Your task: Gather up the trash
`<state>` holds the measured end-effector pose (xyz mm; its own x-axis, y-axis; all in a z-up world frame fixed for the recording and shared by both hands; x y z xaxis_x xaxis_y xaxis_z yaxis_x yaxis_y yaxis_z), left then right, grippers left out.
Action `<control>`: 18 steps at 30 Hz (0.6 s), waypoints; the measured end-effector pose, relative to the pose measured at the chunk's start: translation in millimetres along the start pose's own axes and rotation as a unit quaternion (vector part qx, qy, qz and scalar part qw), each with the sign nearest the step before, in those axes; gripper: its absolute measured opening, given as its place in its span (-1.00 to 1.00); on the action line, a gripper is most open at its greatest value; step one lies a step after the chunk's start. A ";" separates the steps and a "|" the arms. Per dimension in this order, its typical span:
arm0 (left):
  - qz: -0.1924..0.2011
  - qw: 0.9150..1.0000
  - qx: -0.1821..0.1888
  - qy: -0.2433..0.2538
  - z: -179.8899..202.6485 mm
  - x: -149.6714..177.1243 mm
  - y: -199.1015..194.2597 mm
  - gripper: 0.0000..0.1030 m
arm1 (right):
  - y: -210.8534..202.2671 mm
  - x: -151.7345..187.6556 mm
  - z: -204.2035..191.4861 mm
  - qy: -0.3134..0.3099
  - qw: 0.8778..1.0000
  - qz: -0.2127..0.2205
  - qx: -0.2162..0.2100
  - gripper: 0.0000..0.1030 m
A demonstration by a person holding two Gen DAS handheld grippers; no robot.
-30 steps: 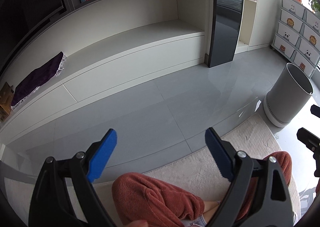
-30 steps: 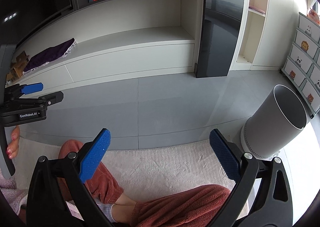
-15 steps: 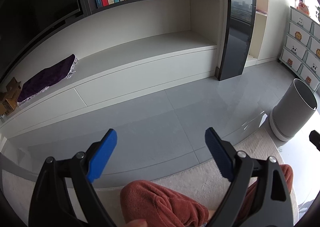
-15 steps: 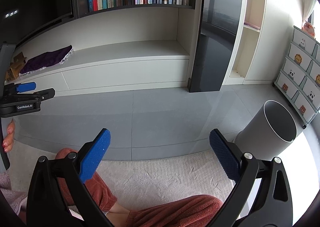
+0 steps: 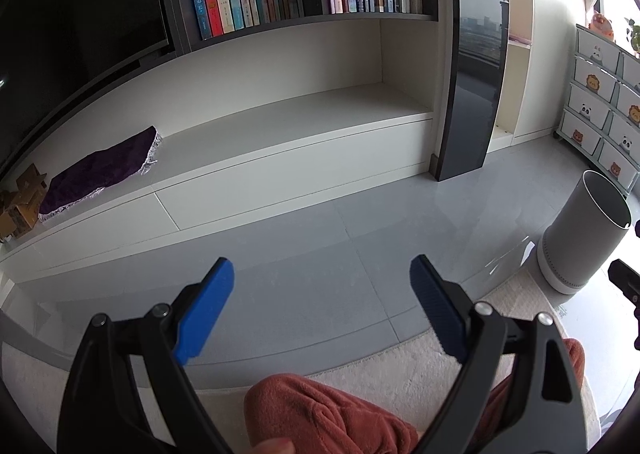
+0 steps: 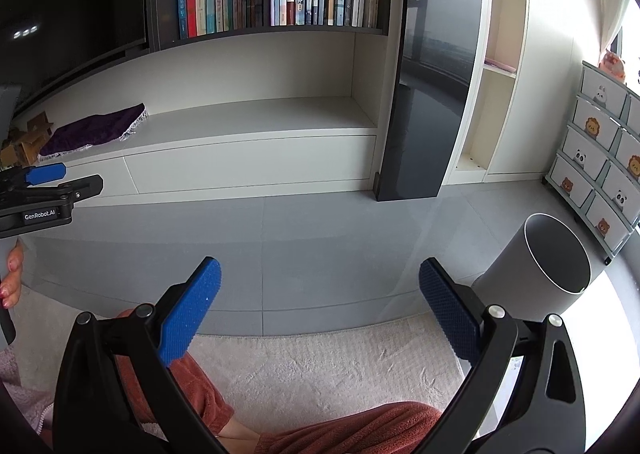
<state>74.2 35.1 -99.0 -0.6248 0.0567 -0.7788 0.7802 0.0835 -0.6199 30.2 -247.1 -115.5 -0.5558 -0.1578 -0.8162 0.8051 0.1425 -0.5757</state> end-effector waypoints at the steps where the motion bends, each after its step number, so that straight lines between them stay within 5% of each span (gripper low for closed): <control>1: 0.001 1.000 0.000 0.002 0.6 -1.0 -0.3 0.73 | -0.2 0.3 -0.4 0.000 1.000 0.000 -0.001 0.86; 18: 0.007 1.000 0.009 0.008 7.1 -3.9 -5.7 0.73 | -2.5 -1.3 -0.3 0.000 1.000 0.002 -0.002 0.86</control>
<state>72.4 27.4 -93.1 -0.6141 0.0744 -0.7857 0.7892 0.0642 -0.6107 28.9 -247.0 -113.0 -0.5525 -0.1568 -0.8186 0.8065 0.1471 -0.5726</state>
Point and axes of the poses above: each gripper's, at about its wrist camera, not at the fingertips, and y roughly the way its jaws point, z to its right, x to its underside, the point moved 8 cm from there along y, roughly the way its jaws point, and after that the axes turned 3 degrees about z, right-handed, at the moved point
